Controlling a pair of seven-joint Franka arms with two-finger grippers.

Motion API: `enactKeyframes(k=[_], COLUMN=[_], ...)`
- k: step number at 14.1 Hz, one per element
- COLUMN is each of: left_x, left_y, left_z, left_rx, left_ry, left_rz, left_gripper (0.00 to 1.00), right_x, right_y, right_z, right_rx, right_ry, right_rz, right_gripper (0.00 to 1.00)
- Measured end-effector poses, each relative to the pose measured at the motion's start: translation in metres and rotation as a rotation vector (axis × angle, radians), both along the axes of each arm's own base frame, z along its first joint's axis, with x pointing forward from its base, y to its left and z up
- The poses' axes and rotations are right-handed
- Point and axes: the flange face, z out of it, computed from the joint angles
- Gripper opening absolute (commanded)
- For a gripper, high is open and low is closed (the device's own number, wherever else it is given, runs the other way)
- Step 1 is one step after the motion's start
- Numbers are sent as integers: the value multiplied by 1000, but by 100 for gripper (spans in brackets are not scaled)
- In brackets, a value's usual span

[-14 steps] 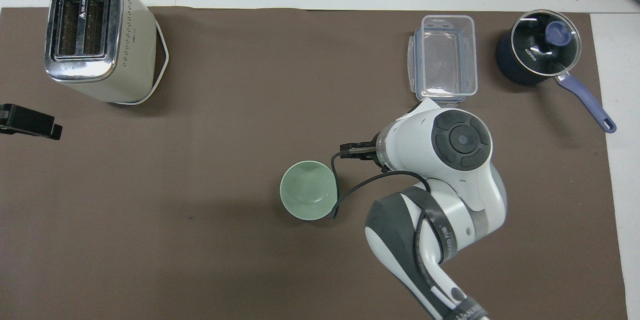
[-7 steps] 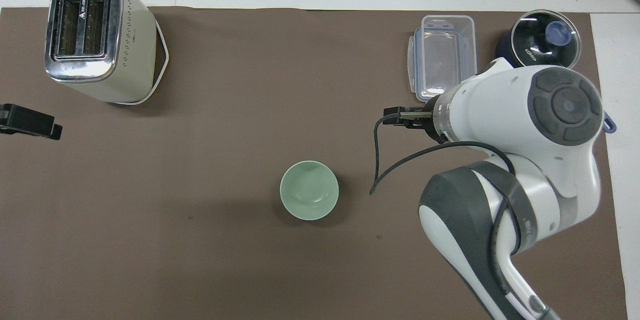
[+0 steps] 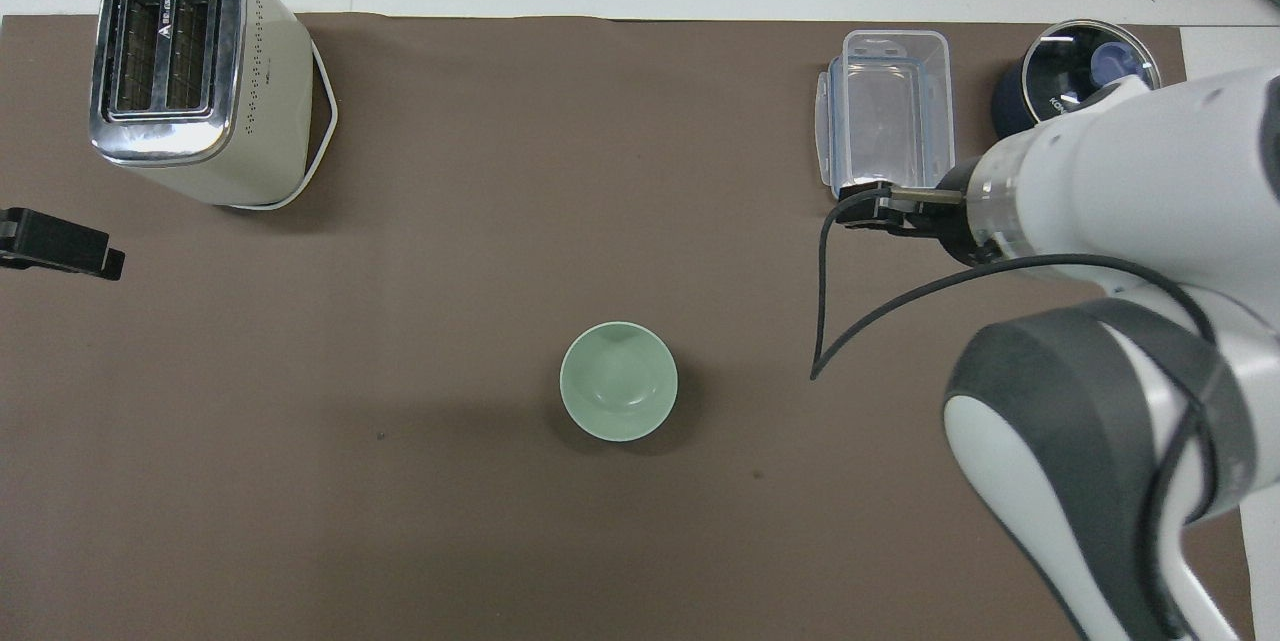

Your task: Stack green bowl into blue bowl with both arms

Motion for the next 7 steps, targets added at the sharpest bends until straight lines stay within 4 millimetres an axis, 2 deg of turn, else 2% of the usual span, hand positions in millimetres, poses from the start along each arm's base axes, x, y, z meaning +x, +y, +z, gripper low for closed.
enactKeyframes(k=[3,6,7], left_x=[0,-1,-1], left_y=[1,3,3], left_z=[1,2,2], left_rx=[0,0,0], left_ry=[-2,-5,-5], left_rz=[3,5,5], left_gripper=[100,100,100], right_x=[-5,-21,-27], right_y=[-46,-114,-131], right_z=[16,30,31], right_rx=[-16,-30,-30], right_ry=[29,78,96], right_rz=[-17,4,17], right_gripper=[100,100,100])
